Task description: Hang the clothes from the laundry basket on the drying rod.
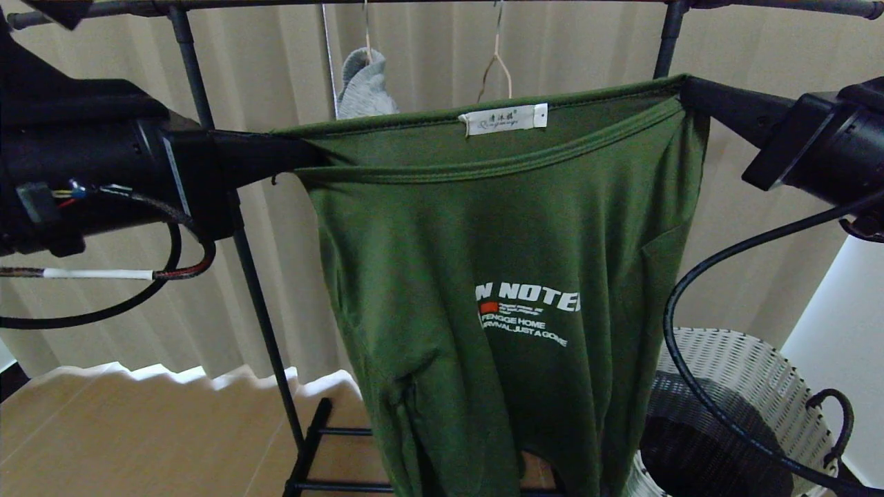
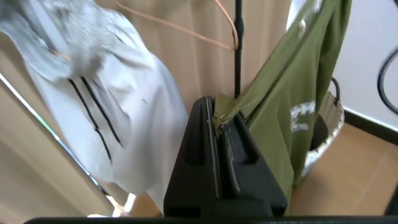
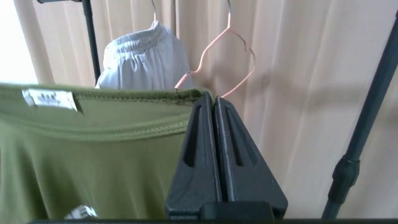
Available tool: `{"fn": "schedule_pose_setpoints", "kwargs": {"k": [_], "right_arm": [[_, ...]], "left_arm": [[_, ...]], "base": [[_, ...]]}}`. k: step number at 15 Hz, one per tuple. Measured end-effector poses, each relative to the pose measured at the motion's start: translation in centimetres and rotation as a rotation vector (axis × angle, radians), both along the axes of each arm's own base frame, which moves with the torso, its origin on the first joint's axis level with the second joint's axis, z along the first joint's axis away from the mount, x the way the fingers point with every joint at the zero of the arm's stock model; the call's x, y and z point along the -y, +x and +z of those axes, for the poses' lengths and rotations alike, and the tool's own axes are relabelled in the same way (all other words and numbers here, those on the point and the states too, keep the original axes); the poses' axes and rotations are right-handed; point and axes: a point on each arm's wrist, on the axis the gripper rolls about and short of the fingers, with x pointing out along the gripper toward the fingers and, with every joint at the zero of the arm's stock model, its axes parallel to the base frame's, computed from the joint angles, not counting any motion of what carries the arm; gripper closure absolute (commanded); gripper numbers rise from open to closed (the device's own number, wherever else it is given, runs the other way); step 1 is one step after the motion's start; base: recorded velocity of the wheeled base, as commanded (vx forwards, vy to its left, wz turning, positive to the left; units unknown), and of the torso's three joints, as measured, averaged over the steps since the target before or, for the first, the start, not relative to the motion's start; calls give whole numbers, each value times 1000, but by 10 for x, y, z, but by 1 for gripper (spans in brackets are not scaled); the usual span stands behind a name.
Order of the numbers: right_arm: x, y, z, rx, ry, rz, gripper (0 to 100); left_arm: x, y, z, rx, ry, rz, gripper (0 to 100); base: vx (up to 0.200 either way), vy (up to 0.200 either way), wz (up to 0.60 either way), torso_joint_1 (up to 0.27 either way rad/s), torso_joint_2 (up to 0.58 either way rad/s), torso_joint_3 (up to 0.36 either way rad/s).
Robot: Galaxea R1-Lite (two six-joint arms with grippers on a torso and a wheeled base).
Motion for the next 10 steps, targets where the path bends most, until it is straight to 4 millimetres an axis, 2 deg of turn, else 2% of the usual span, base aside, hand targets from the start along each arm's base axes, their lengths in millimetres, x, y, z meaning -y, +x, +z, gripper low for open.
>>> {"fn": "schedule_pose_setpoints", "kwargs": {"k": [5,10], "right_arm": [[5,-9,-7,-16,-26,-3,100],[23,-46,-14,-101,-82,9,100]], "left_arm": [[1,-1,-3,-2,2,7,100],[17,24,-5,29,-41,69,100]], "base": [[0,0,0,0,0,0],[0,0,0,0,0,0]]}}
